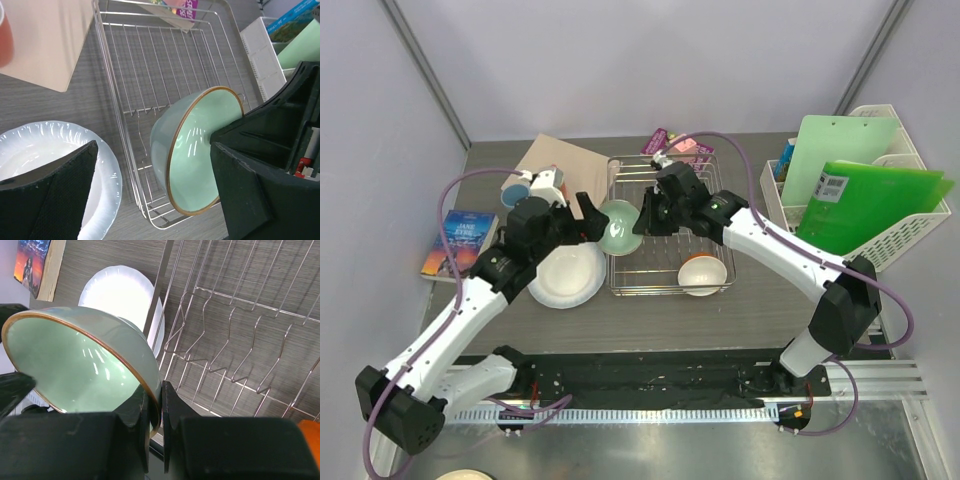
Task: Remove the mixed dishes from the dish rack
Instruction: Pick up the bowl from the dish rack.
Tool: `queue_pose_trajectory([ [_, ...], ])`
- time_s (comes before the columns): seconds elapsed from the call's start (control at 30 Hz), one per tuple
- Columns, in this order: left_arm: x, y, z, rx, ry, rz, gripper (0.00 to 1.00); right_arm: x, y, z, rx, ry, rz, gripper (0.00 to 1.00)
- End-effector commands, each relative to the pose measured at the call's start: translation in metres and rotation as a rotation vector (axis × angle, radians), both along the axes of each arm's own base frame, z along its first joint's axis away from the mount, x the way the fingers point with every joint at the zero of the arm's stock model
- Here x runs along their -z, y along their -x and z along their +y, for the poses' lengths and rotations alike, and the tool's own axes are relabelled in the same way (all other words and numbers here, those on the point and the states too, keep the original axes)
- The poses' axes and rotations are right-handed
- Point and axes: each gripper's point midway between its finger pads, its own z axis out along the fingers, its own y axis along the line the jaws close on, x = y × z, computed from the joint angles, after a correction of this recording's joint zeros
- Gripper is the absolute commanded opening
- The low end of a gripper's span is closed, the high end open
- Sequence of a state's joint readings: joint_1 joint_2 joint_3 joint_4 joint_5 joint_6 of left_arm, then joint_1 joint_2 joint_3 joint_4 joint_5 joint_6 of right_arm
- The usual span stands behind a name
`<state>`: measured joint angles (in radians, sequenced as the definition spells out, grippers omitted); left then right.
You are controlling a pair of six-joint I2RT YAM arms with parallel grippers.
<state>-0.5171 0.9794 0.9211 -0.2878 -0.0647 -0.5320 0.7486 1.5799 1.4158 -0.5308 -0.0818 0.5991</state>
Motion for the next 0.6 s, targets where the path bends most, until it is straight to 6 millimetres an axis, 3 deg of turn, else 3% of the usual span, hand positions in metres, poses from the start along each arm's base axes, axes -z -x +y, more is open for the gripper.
queue_pose_trajectory([
  [0.0, -0.004, -0.004, -0.013, 0.051, 0.012, -0.007, 0.88, -0.062, -0.005, 0.015, -0.023, -0.162, -0.101, 0.01],
  [0.1, 0.005, -0.005, -0.015, 0.058, -0.01, 0.022, 0.8, -0.067, -0.001, 0.017, -0.037, -0.178, -0.095, 0.01],
  [0.2, 0.01, -0.007, -0.013, 0.048, -0.038, 0.037, 0.63, -0.07, -0.001, 0.016, -0.034, -0.179, -0.098, 0.01],
  [0.5, 0.012, -0.009, -0.013, 0.044, -0.072, 0.05, 0.02, -0.068, 0.001, 0.014, -0.039, -0.171, -0.092, 0.01],
  [0.57, 0.013, -0.01, -0.013, 0.043, -0.073, 0.057, 0.0, -0.069, 0.002, 0.014, -0.041, -0.172, -0.094, 0.01],
])
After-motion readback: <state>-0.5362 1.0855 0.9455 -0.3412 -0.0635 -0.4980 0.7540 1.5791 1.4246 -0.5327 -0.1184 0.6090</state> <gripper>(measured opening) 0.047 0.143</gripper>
